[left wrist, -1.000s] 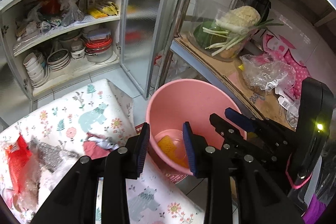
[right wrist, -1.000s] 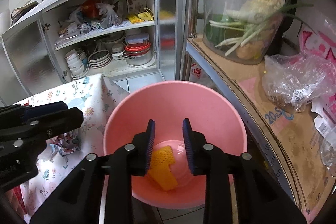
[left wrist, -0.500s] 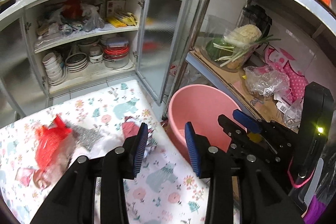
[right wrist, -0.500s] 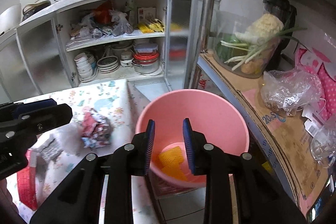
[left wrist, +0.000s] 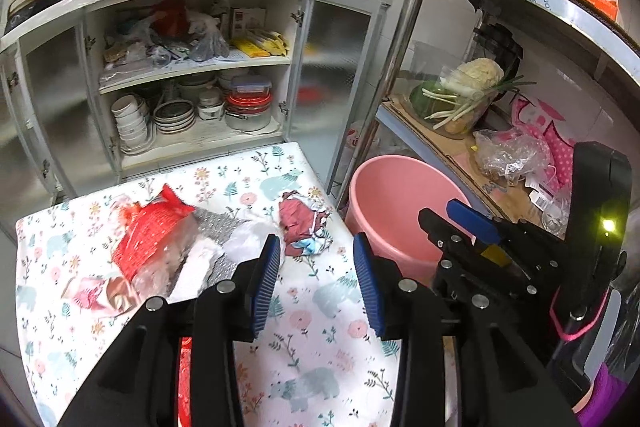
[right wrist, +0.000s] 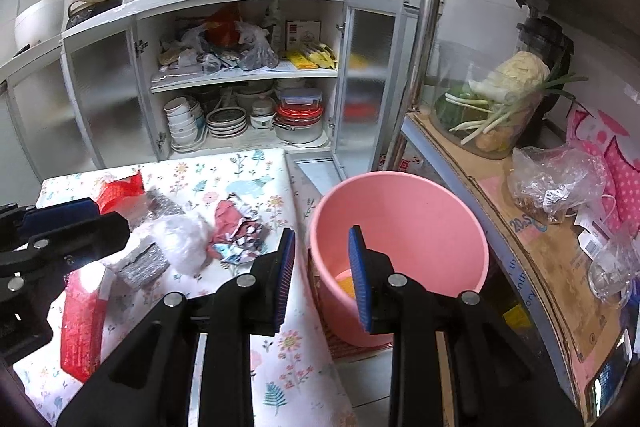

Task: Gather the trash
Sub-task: 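Move both open grippers back over the table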

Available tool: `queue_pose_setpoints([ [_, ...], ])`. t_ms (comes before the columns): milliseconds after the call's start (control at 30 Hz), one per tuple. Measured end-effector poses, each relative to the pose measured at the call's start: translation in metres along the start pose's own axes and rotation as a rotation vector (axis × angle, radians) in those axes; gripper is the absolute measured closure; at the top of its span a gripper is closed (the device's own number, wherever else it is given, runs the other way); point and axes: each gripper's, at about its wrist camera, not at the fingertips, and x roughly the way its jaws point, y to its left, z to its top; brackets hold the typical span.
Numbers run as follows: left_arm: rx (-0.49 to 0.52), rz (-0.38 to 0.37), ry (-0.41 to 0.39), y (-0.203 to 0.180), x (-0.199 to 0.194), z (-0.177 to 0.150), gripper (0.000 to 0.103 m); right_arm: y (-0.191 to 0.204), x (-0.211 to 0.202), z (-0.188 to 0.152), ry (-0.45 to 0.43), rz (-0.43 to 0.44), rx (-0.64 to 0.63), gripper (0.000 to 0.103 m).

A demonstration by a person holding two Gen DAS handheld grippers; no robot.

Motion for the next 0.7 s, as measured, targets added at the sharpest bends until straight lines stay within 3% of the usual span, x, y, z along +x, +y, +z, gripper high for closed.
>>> queue_pose_setpoints([
  [333, -0.034, 0.055, -0.018, 0.022, -0.027, -0.019, 0.065, 0.011, -0.012, -0.007, 0.005, 0.048, -0.008, 0.075],
  [700, -0.157, 0.189, 0.008, 0.093, -0.061, -0.069, 0.058, 0.024, -0.009, -0.029, 0.067, 0.181, -0.016, 0.075],
])
